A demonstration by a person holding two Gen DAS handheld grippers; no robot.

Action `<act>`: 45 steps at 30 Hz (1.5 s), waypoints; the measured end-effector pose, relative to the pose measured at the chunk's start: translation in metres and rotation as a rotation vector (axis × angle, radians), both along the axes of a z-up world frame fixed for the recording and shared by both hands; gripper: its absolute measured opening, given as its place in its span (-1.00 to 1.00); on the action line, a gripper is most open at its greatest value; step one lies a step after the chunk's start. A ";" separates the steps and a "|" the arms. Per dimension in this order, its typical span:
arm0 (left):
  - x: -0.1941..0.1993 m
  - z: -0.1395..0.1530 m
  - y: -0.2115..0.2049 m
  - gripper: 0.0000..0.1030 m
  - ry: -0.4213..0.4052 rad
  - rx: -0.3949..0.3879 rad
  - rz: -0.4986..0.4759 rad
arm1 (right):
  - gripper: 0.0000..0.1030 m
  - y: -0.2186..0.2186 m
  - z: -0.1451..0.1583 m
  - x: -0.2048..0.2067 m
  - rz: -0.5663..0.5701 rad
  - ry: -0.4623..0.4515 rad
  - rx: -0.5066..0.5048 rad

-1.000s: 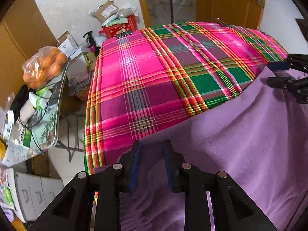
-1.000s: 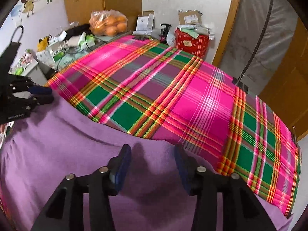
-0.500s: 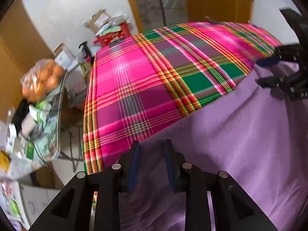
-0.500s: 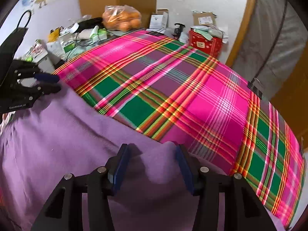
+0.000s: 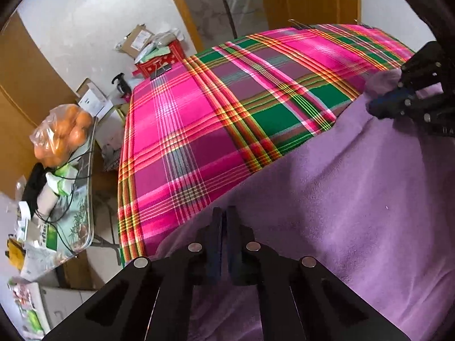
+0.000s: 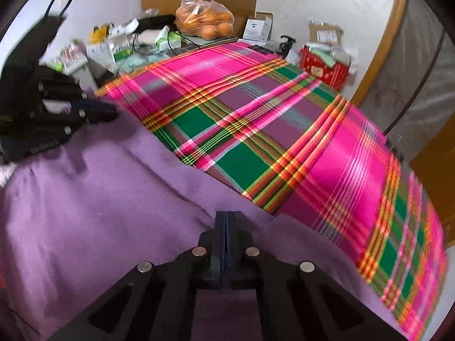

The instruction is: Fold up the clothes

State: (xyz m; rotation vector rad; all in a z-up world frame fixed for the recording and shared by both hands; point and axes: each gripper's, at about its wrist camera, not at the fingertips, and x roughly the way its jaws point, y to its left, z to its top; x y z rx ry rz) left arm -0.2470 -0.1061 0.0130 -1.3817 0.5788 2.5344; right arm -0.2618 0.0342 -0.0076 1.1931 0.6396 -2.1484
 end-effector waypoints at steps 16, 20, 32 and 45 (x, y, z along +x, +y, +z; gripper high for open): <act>-0.002 0.011 -0.020 -0.93 0.037 0.076 0.059 | -0.27 -0.001 0.000 -0.020 -0.025 -0.028 -0.059; -0.005 0.008 -0.018 -0.59 -0.001 0.093 0.041 | -0.22 0.005 -0.002 -0.026 -0.033 -0.097 -0.111; -0.007 0.006 -0.020 -0.05 -0.071 0.209 0.009 | -0.22 0.007 -0.002 -0.021 -0.026 -0.083 -0.128; -0.010 0.003 -0.001 -0.89 -0.065 0.146 -0.024 | -0.91 -0.003 0.000 -0.011 -0.012 -0.075 -0.113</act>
